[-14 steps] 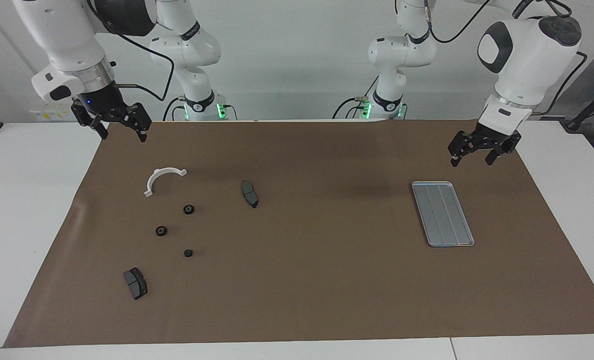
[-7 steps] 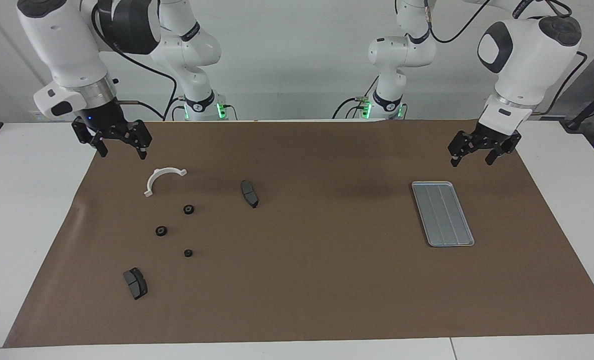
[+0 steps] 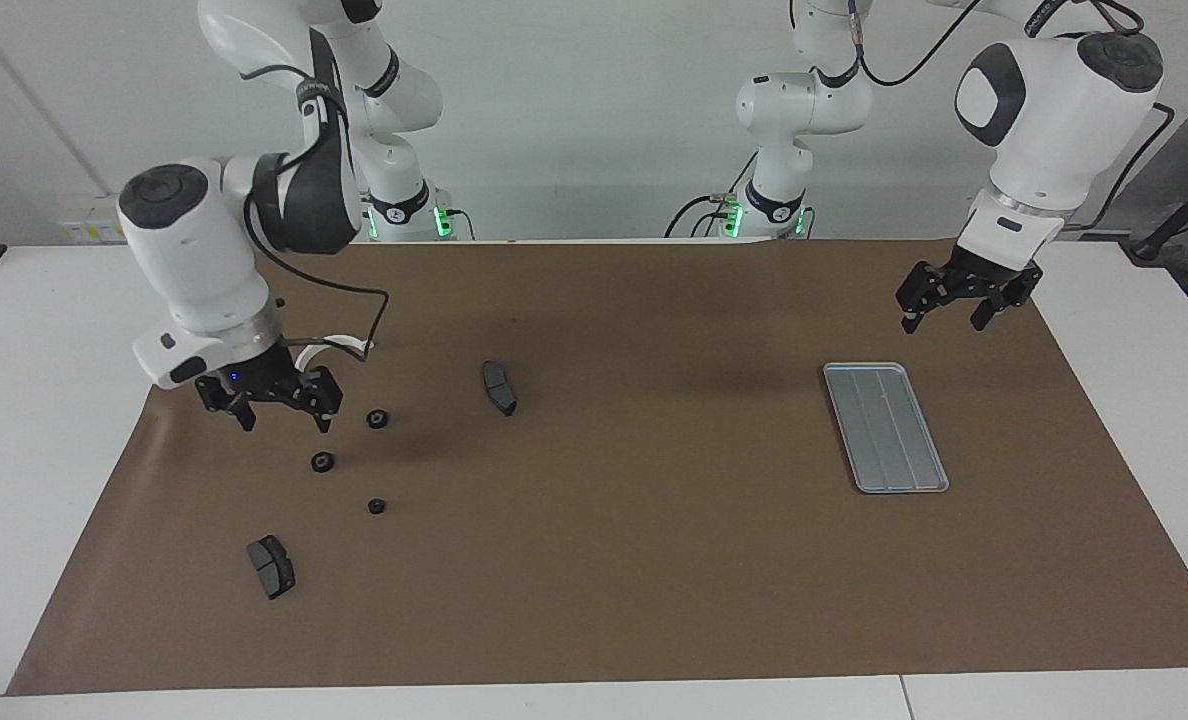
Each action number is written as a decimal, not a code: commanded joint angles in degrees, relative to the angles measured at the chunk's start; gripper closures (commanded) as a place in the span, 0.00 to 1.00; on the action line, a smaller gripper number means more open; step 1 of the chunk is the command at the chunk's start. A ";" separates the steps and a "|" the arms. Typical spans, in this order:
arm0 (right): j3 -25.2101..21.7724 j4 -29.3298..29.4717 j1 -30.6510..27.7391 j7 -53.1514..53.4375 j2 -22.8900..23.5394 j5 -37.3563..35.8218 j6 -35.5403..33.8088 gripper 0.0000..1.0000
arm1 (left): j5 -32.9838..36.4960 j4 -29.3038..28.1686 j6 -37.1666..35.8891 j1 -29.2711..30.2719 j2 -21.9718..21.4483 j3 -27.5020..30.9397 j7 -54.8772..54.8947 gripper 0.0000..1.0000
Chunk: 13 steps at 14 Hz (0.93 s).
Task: Pick bearing gear from pile to tray
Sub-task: 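Reach the right gripper to the farthest small black bearing and grasp it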
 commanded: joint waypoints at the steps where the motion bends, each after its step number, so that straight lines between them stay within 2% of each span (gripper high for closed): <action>1: 1.94 1.67 0.10 -0.41 4.58 1.98 4.13 0.00 | 0.81 -1.16 0.39 0.24 -1.30 -0.07 -0.53 0.00; 6: 3.08 1.32 0.72 -0.76 12.14 1.98 11.09 0.00 | 0.81 -1.16 0.30 0.24 -1.30 -0.07 -0.45 0.00; 10: 3.08 -3.41 0.63 -0.85 12.24 2.07 14.86 0.00 | 0.81 -1.24 0.30 0.24 -1.30 -0.07 -0.45 0.00; 13: 3.08 -5.45 0.28 -1.12 11.54 2.07 14.43 0.01 | 0.81 -1.16 0.39 0.24 -1.21 -0.07 -0.53 0.00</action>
